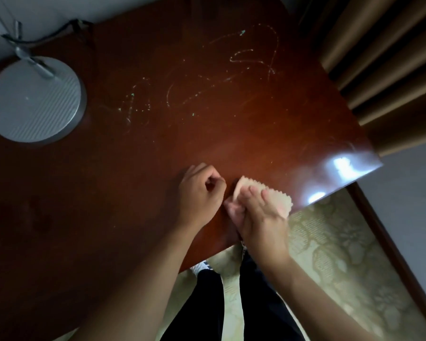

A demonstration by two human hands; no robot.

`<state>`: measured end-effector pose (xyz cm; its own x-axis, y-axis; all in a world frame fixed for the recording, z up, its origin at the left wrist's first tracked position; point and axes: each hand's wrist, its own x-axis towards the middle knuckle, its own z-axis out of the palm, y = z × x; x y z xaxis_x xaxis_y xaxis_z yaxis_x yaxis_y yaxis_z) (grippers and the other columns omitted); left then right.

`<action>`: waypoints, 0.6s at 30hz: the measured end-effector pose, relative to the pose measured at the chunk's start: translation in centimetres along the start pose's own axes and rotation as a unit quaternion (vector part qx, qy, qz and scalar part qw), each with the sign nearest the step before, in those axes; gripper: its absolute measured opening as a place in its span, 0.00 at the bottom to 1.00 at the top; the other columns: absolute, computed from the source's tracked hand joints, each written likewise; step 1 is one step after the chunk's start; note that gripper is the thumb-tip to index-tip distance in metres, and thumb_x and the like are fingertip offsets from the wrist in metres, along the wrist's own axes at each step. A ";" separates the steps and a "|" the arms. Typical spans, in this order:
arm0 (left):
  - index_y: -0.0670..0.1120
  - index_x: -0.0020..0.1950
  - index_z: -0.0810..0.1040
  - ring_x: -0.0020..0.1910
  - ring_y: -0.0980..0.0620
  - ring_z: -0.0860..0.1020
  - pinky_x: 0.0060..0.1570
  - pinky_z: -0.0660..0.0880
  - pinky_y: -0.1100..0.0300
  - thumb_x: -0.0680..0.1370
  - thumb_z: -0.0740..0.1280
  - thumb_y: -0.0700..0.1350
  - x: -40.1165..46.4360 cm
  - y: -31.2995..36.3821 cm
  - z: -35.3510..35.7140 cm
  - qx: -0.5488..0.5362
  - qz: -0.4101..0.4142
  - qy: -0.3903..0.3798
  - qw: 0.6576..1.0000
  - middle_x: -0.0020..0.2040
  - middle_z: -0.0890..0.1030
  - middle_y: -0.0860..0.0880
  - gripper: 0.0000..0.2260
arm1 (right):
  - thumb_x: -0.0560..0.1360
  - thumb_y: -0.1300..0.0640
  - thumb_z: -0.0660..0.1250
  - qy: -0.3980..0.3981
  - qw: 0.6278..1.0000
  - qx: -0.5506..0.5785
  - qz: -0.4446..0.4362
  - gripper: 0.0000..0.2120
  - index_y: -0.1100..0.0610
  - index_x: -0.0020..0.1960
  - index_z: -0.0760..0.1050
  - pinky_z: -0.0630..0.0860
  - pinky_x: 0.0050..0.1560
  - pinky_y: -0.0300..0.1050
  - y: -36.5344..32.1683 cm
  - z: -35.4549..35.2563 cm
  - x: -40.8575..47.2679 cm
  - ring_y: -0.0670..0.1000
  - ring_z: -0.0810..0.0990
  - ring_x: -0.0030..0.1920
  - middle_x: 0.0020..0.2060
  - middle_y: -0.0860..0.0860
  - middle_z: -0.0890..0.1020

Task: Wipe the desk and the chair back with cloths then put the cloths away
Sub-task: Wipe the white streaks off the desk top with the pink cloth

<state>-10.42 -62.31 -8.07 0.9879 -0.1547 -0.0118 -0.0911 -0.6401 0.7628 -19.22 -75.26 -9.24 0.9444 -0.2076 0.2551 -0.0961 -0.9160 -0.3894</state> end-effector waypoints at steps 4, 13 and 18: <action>0.46 0.33 0.73 0.38 0.52 0.70 0.43 0.69 0.55 0.71 0.67 0.42 -0.1 -0.7 0.1 0.018 0.040 -0.009 0.999 0.35 0.74 0.54 0.07 | 0.79 0.43 0.63 -0.029 0.996 0.035 -0.073 0.21 0.60 0.53 0.83 0.75 0.64 0.47 0.7 -0.7 -2.8 0.48 0.80 0.59 0.53 0.53 0.84; 0.46 0.33 0.72 0.37 0.50 0.70 0.42 0.63 0.60 0.71 0.64 0.44 -0.2 -1.1 0.5 0.035 0.073 0.004 0.997 0.34 0.75 0.51 0.07 | 0.80 0.37 0.55 -0.028 0.998 0.013 0.061 0.26 0.58 0.52 0.80 0.80 0.46 0.50 1.0 -0.2 3.8 0.58 0.82 0.55 0.48 0.53 0.84; 0.45 0.32 0.71 0.36 0.47 0.71 0.40 0.67 0.56 0.70 0.65 0.43 0.1 -0.9 1.0 0.061 0.063 0.035 0.995 0.33 0.74 0.49 0.08 | 0.81 0.42 0.60 -0.014 0.997 0.020 -0.068 0.22 0.58 0.49 0.83 0.81 0.55 0.51 -0.2 -0.2 -1.6 0.48 0.82 0.56 0.51 0.51 0.85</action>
<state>-10.40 -62.48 -9.41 0.9735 -0.1901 0.1273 -0.2257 -0.7068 0.6704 -20.72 -74.78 -9.42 0.9560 -0.0728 0.2841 0.0454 -0.9203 -0.3886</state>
